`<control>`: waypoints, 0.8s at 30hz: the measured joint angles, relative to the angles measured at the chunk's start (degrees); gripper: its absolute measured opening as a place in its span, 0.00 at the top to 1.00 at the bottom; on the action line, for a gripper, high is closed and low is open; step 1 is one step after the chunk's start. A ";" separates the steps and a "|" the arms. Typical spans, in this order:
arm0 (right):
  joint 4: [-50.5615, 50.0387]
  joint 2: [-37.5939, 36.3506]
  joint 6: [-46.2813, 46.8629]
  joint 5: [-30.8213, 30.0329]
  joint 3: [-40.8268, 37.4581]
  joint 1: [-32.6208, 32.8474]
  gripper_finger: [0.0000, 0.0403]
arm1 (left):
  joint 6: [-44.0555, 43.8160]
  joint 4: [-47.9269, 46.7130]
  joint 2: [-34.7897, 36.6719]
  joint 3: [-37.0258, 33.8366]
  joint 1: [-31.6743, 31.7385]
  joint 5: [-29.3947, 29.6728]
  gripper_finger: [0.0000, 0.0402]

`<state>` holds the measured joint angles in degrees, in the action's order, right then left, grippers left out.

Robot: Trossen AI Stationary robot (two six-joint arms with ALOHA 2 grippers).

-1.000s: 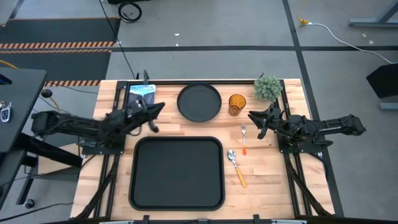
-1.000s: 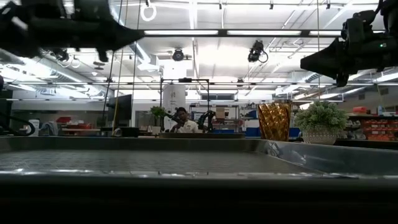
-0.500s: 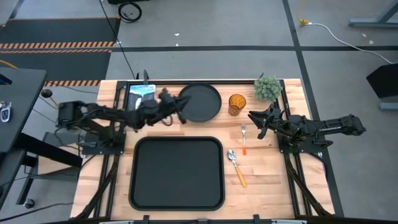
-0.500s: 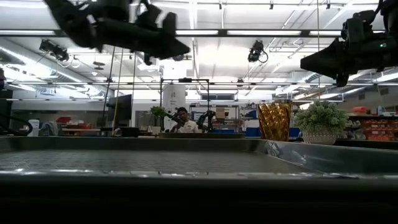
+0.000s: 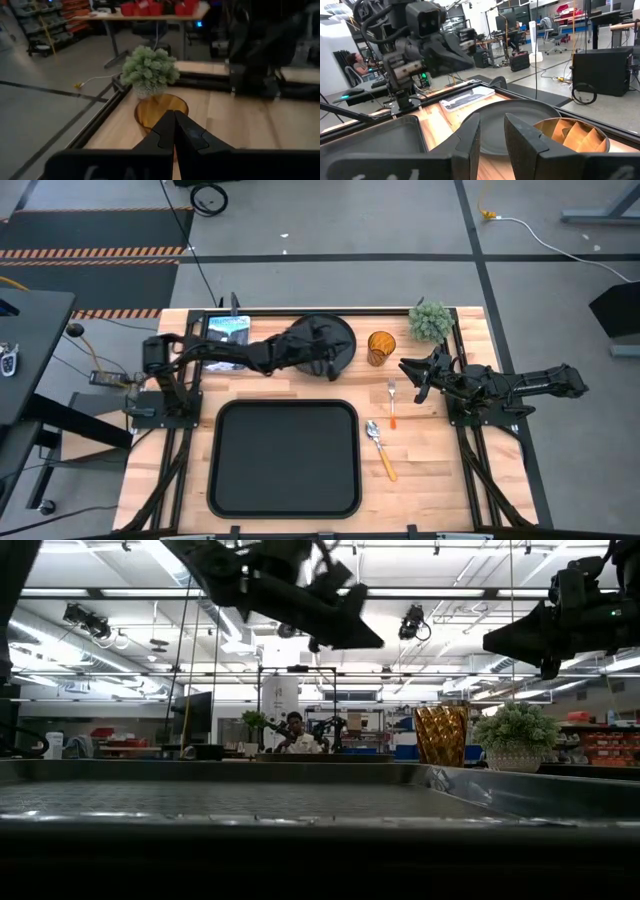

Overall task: Pick and place plate/cup/fork/spoon on tray
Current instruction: Put the brown cup on the black tray

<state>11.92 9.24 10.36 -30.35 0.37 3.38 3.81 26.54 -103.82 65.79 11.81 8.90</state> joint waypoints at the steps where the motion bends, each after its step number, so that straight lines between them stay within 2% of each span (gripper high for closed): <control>1: 0.00 0.00 -0.01 -0.02 0.01 0.00 0.77 | 0.43 -0.59 -1.60 1.84 0.02 -0.02 0.98; 8: 0.00 0.00 0.00 0.00 0.01 0.02 0.77 | 0.85 -12.17 -10.02 15.12 0.02 -1.31 0.96; 16: 0.04 0.02 -0.01 0.00 0.00 0.02 0.77 | 1.79 -31.67 -15.28 29.79 -0.02 -6.71 0.70; 20: 0.01 0.00 -0.01 -0.02 0.01 0.02 0.77 | 5.39 -34.96 -16.94 34.08 -0.04 -7.71 0.59; 24: 0.09 0.02 -0.01 -0.01 0.01 0.02 0.77 | 6.34 -35.59 -19.14 36.76 0.63 -7.72 0.53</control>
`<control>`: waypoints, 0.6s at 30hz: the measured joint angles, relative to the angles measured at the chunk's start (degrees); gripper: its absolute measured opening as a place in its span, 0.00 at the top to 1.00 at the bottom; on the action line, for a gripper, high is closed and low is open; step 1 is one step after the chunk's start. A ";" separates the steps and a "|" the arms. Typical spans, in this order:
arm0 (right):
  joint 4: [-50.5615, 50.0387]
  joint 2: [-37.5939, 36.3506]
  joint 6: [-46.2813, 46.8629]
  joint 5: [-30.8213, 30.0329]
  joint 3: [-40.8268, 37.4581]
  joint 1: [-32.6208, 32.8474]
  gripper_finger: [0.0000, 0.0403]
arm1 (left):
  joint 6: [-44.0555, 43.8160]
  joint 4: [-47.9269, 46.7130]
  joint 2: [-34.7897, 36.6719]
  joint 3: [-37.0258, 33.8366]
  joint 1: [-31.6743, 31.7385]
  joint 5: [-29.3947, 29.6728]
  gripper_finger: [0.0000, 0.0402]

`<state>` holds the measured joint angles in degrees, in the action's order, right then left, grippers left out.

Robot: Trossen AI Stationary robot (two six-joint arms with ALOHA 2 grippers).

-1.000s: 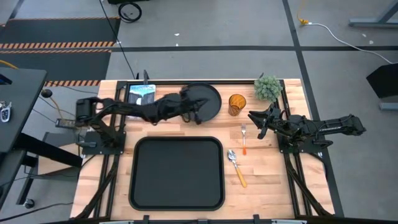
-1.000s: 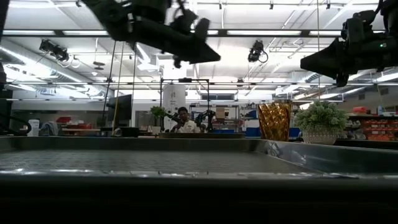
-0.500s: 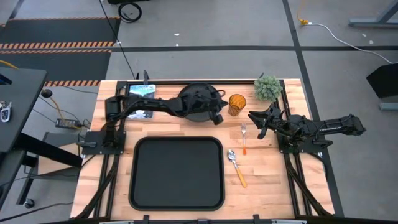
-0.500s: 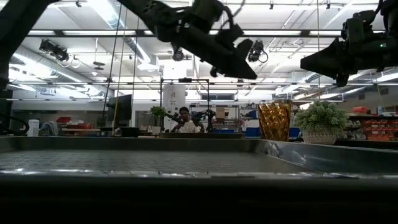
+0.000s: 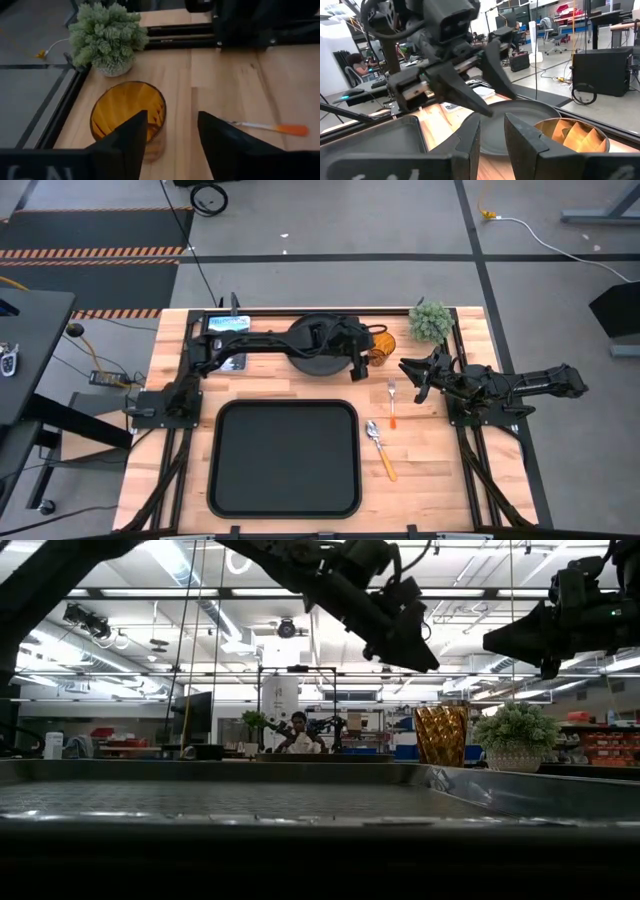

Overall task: Pick and place plate/cup/fork/spoon on tray
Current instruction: Put the brown cup on the black tray

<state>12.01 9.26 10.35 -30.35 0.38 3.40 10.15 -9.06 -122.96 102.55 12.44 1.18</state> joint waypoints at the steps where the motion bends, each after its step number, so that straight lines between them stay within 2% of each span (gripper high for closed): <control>1: 0.14 0.00 0.02 -0.02 0.00 0.00 0.77 | 0.02 -0.44 -0.63 0.89 0.29 0.00 0.53; 5: 0.33 0.00 0.00 -0.01 0.00 0.00 0.77 | 0.36 -4.22 -3.56 6.77 1.35 0.01 0.53; 12: 0.33 0.00 0.00 0.01 0.00 0.00 0.77 | 6.02 -18.65 -9.32 19.08 1.60 -2.68 0.54; 18: 0.35 0.00 0.00 -0.01 0.00 0.00 0.77 | 12.13 -21.74 -11.10 21.21 1.43 -4.78 0.54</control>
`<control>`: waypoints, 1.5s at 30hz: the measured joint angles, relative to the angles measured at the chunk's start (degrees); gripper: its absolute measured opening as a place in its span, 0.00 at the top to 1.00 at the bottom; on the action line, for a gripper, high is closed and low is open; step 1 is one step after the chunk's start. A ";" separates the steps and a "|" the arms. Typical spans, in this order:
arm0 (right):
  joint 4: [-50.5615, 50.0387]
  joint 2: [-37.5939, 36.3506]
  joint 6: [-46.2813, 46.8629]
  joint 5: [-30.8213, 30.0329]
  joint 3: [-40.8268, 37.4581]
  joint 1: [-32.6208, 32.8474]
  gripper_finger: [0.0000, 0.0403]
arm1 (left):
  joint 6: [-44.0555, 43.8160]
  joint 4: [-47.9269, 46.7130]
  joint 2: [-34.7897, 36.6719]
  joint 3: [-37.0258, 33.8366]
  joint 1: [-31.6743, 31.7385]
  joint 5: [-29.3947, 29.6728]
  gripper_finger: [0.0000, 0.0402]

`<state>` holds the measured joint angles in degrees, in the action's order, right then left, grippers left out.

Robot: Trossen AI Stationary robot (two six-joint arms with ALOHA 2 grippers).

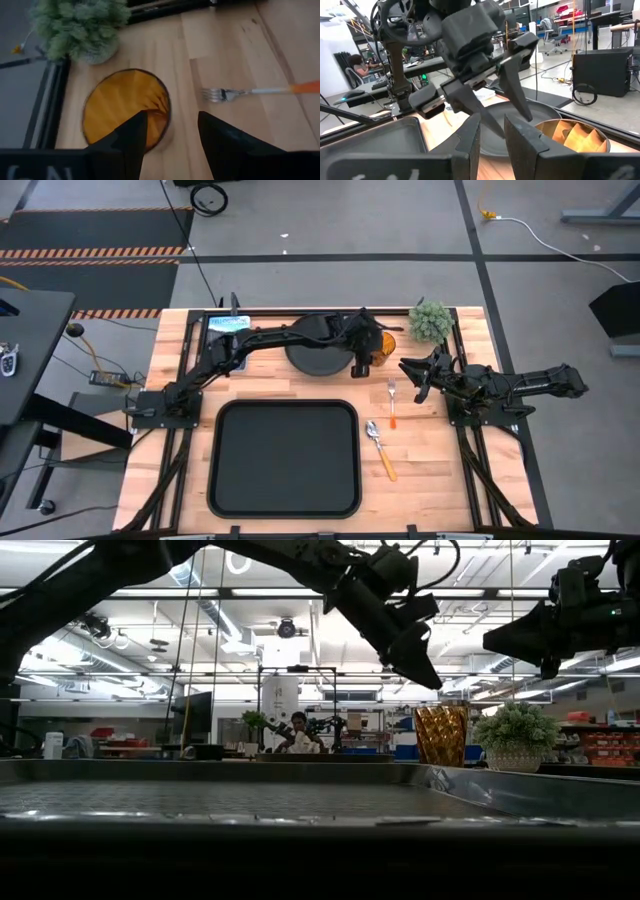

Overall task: Pick and place plate/cup/fork/spoon on tray
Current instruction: Put the brown cup on the black tray

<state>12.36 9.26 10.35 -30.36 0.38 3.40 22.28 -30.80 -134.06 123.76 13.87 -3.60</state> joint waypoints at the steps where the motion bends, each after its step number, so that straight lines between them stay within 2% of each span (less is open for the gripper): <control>1: 0.00 0.00 0.01 -0.01 -0.01 0.00 0.77 | 0.89 0.32 -0.07 0.00 -0.09 -0.12 0.54; 11: 0.00 0.00 0.02 0.02 -0.02 0.00 0.77 | 6.44 3.13 -2.70 0.11 -0.15 -0.06 0.55; 20: 0.00 -0.02 0.00 0.04 -0.02 -0.02 0.77 | 8.38 1.59 -3.97 -0.04 0.56 0.75 0.56; 35: -0.02 0.00 0.01 0.21 0.00 0.00 0.77 | 9.33 2.09 -4.96 -0.02 0.34 0.90 0.82; 40: 0.00 0.00 0.02 0.23 0.00 -0.02 0.77 | 4.44 1.84 -4.96 -0.02 0.28 0.86 0.94; 45: -0.01 0.00 0.00 0.23 0.00 -0.02 0.77 | -1.42 0.22 -2.41 0.19 -0.15 0.90 0.96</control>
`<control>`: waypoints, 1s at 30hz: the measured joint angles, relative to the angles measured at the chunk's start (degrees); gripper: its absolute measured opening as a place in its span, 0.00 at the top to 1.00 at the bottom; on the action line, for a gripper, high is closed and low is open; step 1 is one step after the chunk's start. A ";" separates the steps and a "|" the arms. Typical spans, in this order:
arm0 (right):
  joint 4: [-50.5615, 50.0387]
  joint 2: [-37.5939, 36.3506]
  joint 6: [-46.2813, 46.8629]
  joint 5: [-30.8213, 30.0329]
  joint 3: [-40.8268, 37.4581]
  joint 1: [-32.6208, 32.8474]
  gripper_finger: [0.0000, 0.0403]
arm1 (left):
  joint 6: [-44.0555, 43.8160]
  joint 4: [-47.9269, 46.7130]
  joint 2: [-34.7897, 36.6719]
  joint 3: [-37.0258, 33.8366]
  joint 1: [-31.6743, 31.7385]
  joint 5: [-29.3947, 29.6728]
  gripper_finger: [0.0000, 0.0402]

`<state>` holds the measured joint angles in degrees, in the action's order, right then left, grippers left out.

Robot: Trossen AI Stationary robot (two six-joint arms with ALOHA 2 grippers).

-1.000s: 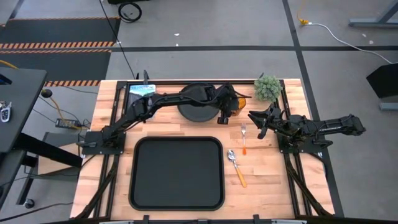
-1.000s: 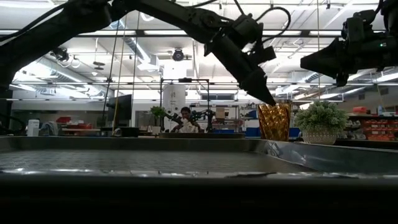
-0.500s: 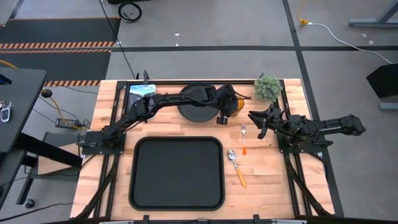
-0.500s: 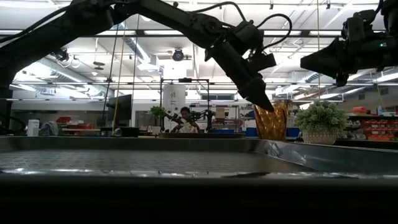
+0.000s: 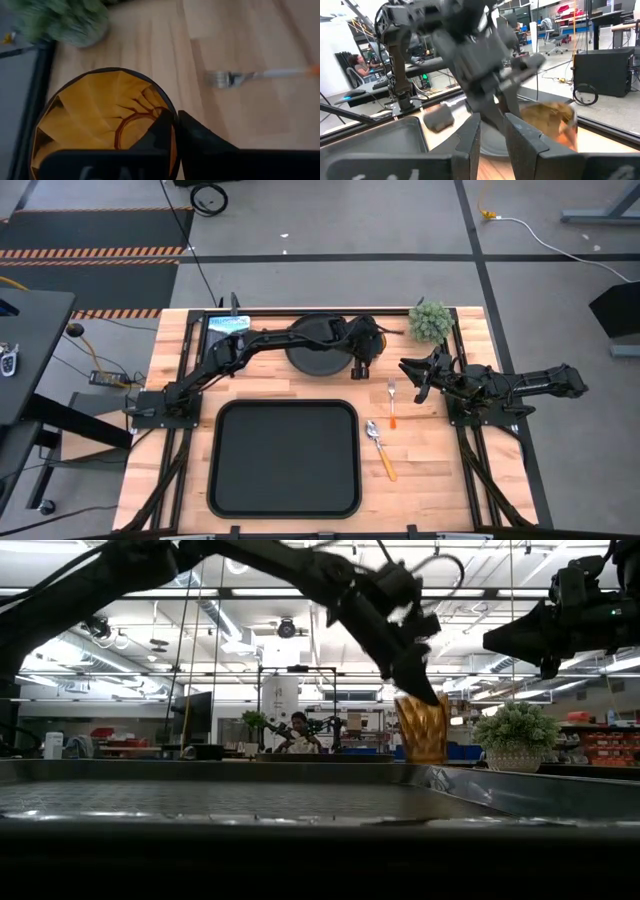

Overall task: Pick and place plate/cup/fork/spoon on tray
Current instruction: Put the brown cup on the black tray

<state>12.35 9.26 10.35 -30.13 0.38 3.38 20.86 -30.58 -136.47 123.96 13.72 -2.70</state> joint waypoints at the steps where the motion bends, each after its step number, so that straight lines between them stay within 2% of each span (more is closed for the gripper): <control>1: -0.02 0.00 0.00 0.00 0.00 0.02 0.77 | -1.32 -1.59 0.74 0.65 -0.12 0.04 0.95; 4: -0.02 0.00 0.02 0.00 0.00 0.02 0.77 | -5.29 -7.49 2.24 3.39 -0.73 -0.80 0.95; 9: 0.25 -0.01 0.01 0.05 -0.01 0.00 0.77 | -9.85 -17.57 3.40 7.44 -2.30 -10.55 0.95; 12: 0.93 0.09 0.02 0.22 0.00 0.00 0.77 | -9.93 -23.16 3.40 9.14 -4.63 -12.61 0.95; 18: 1.34 0.20 0.02 0.24 0.00 0.02 0.77 | -7.07 -27.75 3.40 9.18 -11.54 -8.88 0.95; 23: 1.41 0.20 0.02 0.22 0.00 0.00 0.77 | -5.36 -32.93 3.79 9.16 -17.73 -0.32 0.95; 30: 2.09 0.22 0.02 0.22 0.00 0.02 0.77 | -9.89 -34.81 4.31 7.86 -22.06 0.36 0.95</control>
<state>14.44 9.47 10.37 -29.91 0.38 3.40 10.97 -65.39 -132.16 131.81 -8.34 -2.34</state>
